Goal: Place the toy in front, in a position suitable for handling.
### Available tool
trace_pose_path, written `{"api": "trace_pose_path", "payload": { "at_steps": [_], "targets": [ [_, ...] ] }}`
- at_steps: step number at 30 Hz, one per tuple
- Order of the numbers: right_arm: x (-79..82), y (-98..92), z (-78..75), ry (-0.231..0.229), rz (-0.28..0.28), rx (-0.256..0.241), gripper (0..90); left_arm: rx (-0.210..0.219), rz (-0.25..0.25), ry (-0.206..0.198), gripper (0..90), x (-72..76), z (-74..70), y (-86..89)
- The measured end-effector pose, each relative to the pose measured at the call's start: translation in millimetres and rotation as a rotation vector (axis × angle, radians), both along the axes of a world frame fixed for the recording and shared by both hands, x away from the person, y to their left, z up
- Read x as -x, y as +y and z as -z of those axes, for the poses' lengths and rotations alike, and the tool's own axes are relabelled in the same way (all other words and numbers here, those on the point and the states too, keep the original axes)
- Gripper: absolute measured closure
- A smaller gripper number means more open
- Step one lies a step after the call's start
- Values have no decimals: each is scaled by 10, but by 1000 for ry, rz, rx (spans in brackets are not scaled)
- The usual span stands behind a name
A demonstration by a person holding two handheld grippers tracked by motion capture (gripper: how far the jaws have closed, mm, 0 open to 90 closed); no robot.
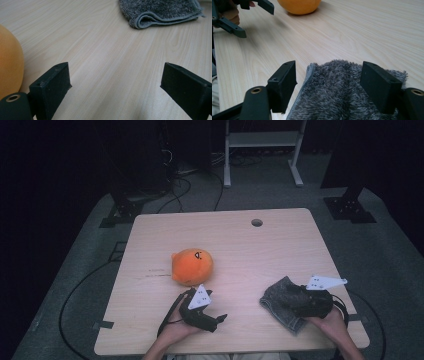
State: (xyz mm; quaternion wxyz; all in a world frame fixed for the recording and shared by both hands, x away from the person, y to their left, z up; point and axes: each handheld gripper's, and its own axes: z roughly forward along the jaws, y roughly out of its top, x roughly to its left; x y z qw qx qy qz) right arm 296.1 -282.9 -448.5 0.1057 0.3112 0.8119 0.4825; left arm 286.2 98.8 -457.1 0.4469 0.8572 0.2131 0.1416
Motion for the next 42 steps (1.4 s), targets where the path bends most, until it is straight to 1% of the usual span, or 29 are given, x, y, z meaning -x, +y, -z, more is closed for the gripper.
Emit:
{"api": "trace_pose_path", "payload": {
  "at_steps": [3, 4, 8, 10, 11, 12, 13, 14, 15, 16, 18, 19, 20, 21, 22, 24, 25, 27, 29, 30, 32, 35, 36, 39, 40, 41, 42],
  "targets": [
    [-5, -8, 5, -1, -3, 3, 279, -5, -3, 1, 80, -16, -1, -5],
    [-3, -18, 4, 0, 0, -8, 279, 0, -10, -1, 80, -20, -2, -9],
    [-2, -33, 11, 4, 6, -17, 279, 6, -12, -9, 80, -28, -23, -21],
    [-1, -40, 22, 7, 8, -13, 278, 6, -4, -12, 80, -38, -24, -30],
    [2, -39, 25, 11, 10, -11, 278, -4, -3, -13, 80, -47, -30, -32],
    [5, -35, 23, 9, 9, -9, 278, -4, 2, -15, 80, -53, -36, -32],
    [13, -28, 14, 2, 6, -9, 279, -3, 1, -27, 80, -65, -71, -13],
    [13, -28, 14, 2, 6, -9, 279, -3, 1, -27, 80, -65, -71, -13],
    [19, -25, 9, -2, 6, -4, 278, 10, 1, -30, 79, -95, -122, 14],
    [19, -25, 9, -2, 6, -4, 278, 10, 1, -30, 80, -95, -122, 14],
    [20, -30, 13, 1, 12, -8, 278, 34, -8, -38, 79, -132, -177, 48],
    [18, -35, 15, 3, 16, -8, 278, 42, -9, -36, 80, -152, -209, 65],
    [13, -40, 17, 3, 18, -8, 278, 44, -11, -43, 79, -167, -241, 81],
    [6, -43, 16, 2, 23, -11, 278, 61, -9, -46, 80, -192, -301, 114],
    [6, -43, 16, 2, 23, -11, 278, 61, -9, -46, 80, -192, -301, 114],
    [1, -39, 18, 0, 21, -9, 278, 73, -2, -40, 80, -221, -357, 144],
    [2, -32, 18, 1, 17, -6, 278, 74, 4, -44, 80, -249, -404, 169],
    [3, -30, 17, 3, 18, -4, 278, 74, 4, -44, 80, -263, -429, 182],
    [1, -30, 13, 1, 21, -7, 277, 62, 4, -57, 79, -293, -478, 200],
    [1, -32, 9, 0, 23, -10, 277, 64, 5, -61, 78, -311, -505, 216],
    [0, -35, 7, -1, 23, -12, 276, 71, -5, -63, 70, -356, -559, 246],
    [5, -26, 9, 0, 19, -7, 274, 62, -24, -83, 63, -468, -650, 343],
    [5, -26, 9, 0, 19, -7, 274, 62, -24, -83, 61, -468, -650, 343],
    [3, -25, 7, -1, 21, -10, 273, 56, -45, -72, 61, -561, -693, 430],
    [-14, -17, 8, 5, 25, -12, 270, 56, -55, -70, 57, -589, -700, 458],
    [-21, -11, 7, 3, 23, -12, 270, 51, -65, -67, 56, -643, -715, 519],
    [-21, -11, 7, 3, 23, -12, 270, 51, -65, -67, 55, -643, -715, 519]
  ]
}}
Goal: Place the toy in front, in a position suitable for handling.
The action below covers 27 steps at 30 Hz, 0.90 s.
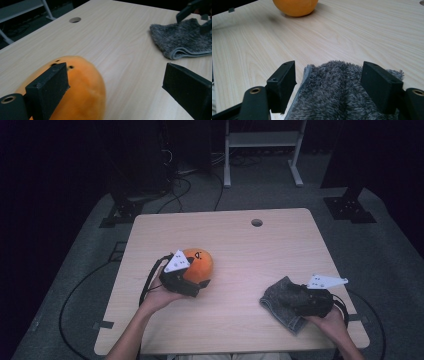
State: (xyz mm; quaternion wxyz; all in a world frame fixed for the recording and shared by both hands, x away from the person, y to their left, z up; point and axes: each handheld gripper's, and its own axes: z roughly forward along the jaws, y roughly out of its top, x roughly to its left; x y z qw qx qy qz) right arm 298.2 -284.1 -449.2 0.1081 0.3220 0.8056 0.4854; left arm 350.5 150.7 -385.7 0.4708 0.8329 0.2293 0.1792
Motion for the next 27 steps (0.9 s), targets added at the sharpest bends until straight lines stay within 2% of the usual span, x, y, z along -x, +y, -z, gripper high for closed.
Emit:
{"api": "trace_pose_path", "payload": {
  "at_steps": [4, 5, 6, 9, 13, 21, 25, 27],
  "targets": [
    [10, 19, -10, -5, -5, 6, 271, -37, -48, -16, 54, -99, -19, 101],
    [11, 12, -11, -7, -3, 7, 273, -28, -71, -20, 57, -154, -6, 159],
    [11, 12, -11, -7, -3, 7, 273, -28, -71, -20, 59, -154, -6, 159],
    [9, 1, -7, -1, 1, 4, 273, -9, -102, 1, 58, -241, 25, 252],
    [6, 8, -2, -4, -9, 8, 273, -15, -126, 37, 58, -346, 94, 332],
    [22, 25, 3, 4, -24, 10, 274, -25, -158, 49, 69, -462, 188, 315],
    [30, 32, 0, 1, -32, 8, 274, -38, -159, 102, 68, -549, 288, 306],
    [30, 31, 0, 3, -32, 8, 275, -30, -160, 132, 67, -582, 332, 296]
  ]
}}
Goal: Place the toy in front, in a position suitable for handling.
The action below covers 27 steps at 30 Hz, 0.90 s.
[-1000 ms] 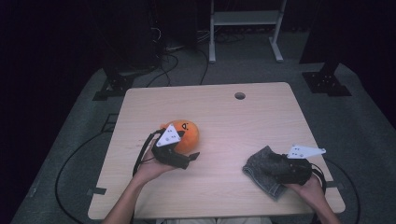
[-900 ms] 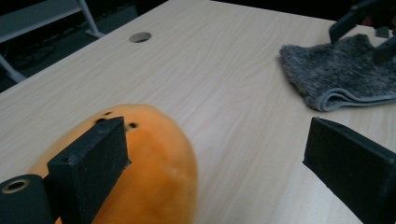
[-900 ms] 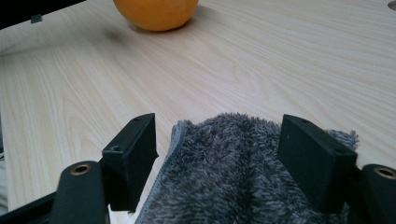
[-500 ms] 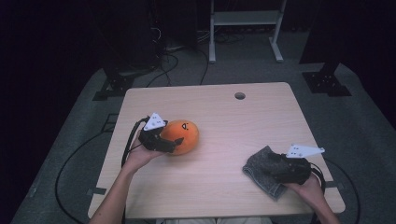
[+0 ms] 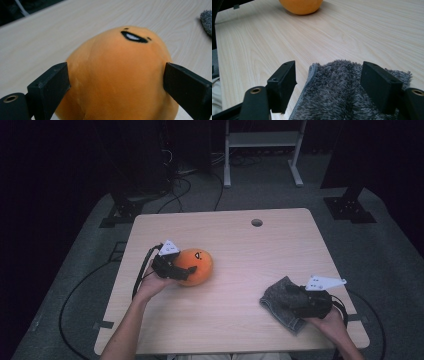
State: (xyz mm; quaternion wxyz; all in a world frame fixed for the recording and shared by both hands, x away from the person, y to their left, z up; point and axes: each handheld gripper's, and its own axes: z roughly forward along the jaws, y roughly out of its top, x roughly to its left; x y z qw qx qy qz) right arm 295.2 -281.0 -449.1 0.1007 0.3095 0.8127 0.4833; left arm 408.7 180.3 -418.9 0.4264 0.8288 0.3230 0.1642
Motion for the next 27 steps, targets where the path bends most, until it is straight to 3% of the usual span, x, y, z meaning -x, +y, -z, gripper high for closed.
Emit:
{"api": "trace_pose_path", "payload": {
  "at_steps": [3, 6, 9, 13, 17, 23, 27],
  "targets": [
    [-6, -2, 5, -2, -5, 2, 276, -6, -26, 33, 68, -37, 60, -30],
    [-10, -2, 6, 1, -5, 7, 275, 23, -64, 17, 97, -31, 119, -51],
    [-1, -16, 0, -3, -3, 2, 275, 27, -76, 8, 212, -7, 137, -52],
    [13, -40, -11, -13, -1, -1, 275, -35, -91, -45, 361, 48, 82, -101],
    [13, -58, -20, -13, 4, -5, 276, -44, -92, -65, 459, 108, 8, -176],
    [20, -98, -49, -22, 14, -35, 275, -36, -89, -79, 492, 133, -73, -188],
    [43, -94, -81, -30, 6, -60, 277, 6, -51, -94, 483, 188, -173, -207]
  ]
}}
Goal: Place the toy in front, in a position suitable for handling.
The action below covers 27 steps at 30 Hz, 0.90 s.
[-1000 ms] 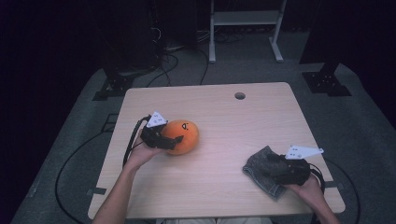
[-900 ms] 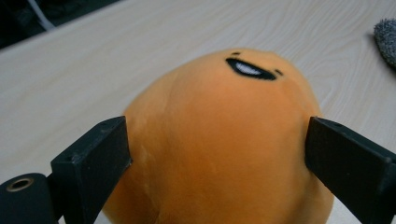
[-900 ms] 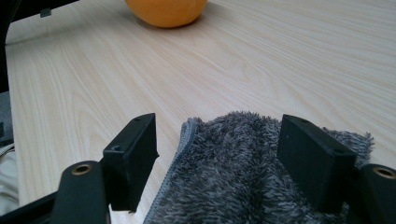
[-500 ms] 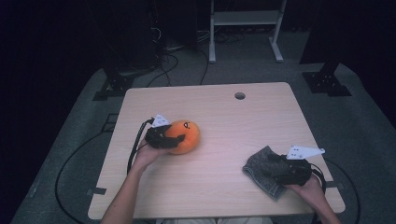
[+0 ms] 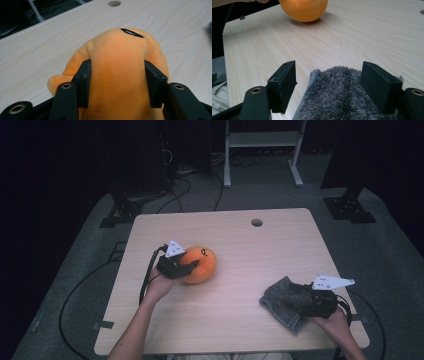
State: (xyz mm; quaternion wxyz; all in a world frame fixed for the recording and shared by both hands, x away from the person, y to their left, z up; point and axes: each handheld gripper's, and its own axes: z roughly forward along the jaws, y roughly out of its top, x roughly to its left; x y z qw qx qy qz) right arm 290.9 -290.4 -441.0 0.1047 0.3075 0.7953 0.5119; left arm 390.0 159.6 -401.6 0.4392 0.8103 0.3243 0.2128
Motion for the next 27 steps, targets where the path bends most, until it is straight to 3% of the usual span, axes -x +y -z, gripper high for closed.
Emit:
{"api": "trace_pose_path", "payload": {
  "at_steps": [6, 13, 21, 27],
  "targets": [
    [11, 4, -10, -5, 1, 5, 277, 12, 27, -27, 482, 75, -164, -107],
    [3, -19, -3, -10, 15, 15, 277, 33, 96, -52, 479, 215, -276, -285],
    [-10, -36, 11, -13, 46, 31, 277, 1, 196, -53, 471, 405, -196, -567],
    [-11, -45, 12, -18, 48, 34, 277, 8, 236, -40, 471, 491, -98, -714]
  ]
}}
